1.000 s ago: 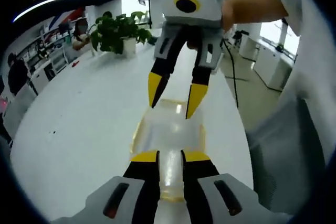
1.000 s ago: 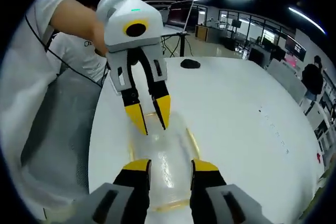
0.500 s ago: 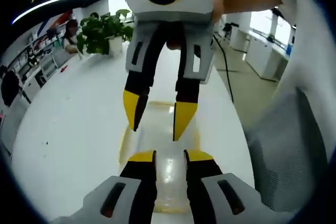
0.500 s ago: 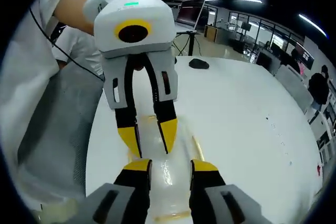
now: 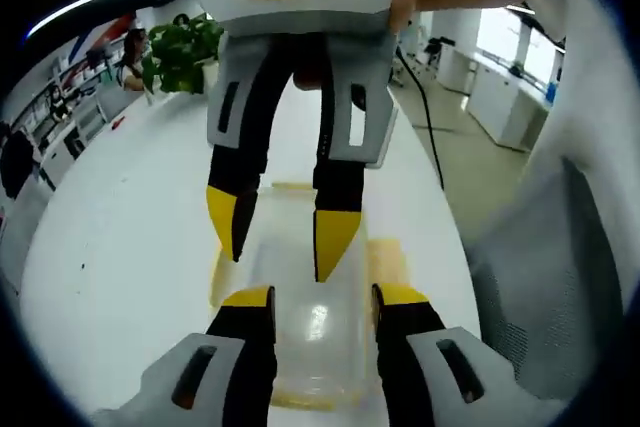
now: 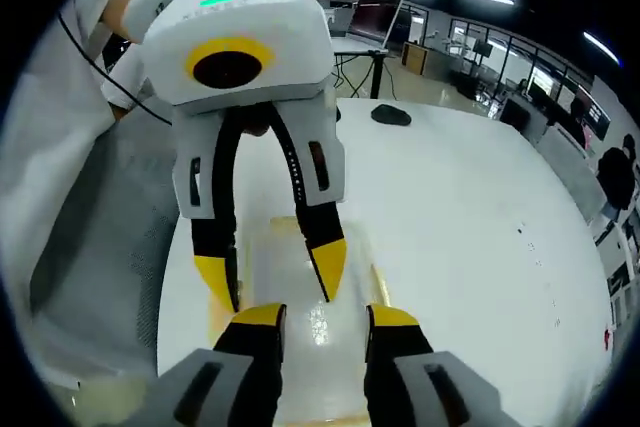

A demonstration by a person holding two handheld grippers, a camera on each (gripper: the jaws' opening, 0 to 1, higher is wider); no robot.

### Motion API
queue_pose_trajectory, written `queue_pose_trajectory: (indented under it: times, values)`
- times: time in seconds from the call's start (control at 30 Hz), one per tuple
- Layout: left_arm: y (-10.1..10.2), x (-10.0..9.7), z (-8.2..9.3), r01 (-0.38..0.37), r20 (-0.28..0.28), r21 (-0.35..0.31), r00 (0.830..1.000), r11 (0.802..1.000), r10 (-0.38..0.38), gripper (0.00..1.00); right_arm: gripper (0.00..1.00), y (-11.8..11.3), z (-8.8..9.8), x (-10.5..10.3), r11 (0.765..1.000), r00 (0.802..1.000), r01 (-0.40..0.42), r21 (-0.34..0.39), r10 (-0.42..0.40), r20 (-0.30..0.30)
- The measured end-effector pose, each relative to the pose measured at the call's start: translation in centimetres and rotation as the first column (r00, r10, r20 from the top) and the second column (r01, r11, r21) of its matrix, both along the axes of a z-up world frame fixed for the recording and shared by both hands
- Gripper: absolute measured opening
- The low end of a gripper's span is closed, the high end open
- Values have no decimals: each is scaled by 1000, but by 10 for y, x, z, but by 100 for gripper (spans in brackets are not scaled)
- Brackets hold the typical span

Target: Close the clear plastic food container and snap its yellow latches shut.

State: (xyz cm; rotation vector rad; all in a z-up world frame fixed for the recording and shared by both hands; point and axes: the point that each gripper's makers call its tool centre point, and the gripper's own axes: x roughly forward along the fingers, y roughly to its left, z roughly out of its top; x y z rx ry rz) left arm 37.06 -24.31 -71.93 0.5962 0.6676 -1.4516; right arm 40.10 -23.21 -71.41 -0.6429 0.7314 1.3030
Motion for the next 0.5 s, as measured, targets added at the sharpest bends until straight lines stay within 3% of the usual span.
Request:
queue_pose_trajectory:
  times: [0.07, 0.2, 0.3, 0.5]
  values:
    - [-1, -4, -1, 10, 9, 9, 1000, 1000, -10, 51, 38, -1, -2, 2, 1000, 1000, -6, -10, 6, -3]
    - [1, -1, -4, 18, 59, 41, 998, 999, -20, 52, 47, -2, -7, 5, 999, 1000, -8, -32, 7, -5]
    - [2, 0, -4, 17, 64, 38, 998, 999, -19, 51, 54, -4, -10, 8, 999, 1000, -2, -46, 2, -4]
    - [1, 0, -6, 31, 100, 59, 994, 998, -36, 52, 55, -8, -12, 8, 998, 1000, -4, -56, 3, -14]
